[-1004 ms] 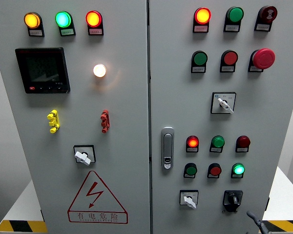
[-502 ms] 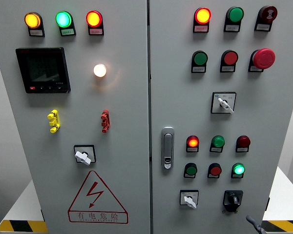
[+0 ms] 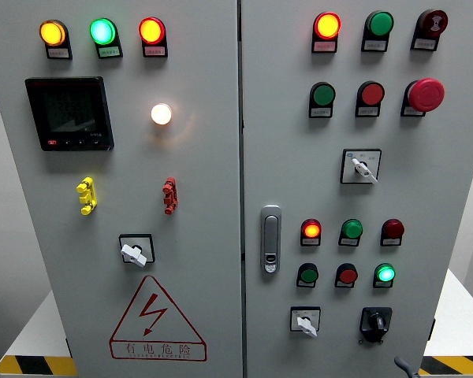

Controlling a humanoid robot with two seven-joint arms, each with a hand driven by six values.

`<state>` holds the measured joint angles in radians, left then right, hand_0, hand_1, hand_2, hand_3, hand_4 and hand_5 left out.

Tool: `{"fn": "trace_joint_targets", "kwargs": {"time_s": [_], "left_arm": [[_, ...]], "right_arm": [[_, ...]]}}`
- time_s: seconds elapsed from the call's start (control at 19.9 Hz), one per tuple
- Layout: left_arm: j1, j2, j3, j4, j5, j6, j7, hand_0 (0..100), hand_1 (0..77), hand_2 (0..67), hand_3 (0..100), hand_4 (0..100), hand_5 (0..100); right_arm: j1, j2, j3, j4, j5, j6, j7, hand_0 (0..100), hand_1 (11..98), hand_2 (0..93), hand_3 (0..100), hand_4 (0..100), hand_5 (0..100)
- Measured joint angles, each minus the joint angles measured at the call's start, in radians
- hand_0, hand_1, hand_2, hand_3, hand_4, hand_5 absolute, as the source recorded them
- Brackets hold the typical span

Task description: Trip black knob to open circuit

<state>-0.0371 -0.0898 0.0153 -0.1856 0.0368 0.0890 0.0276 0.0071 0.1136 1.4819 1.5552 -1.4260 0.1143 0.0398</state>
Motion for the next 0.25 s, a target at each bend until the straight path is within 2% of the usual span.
{"fn": "trace_joint_targets", "kwargs": {"time_s": [0.25], "left_arm": [[0.000,0.000,0.000,0.000,0.000,0.000,0.000,0,0.0,19.4,26,10,9]], "right_arm": [[-0.004,-0.0001,0.000,0.010,-0.010,-0.002,0.000,100,45.9,4.9,13,7,22]]}}
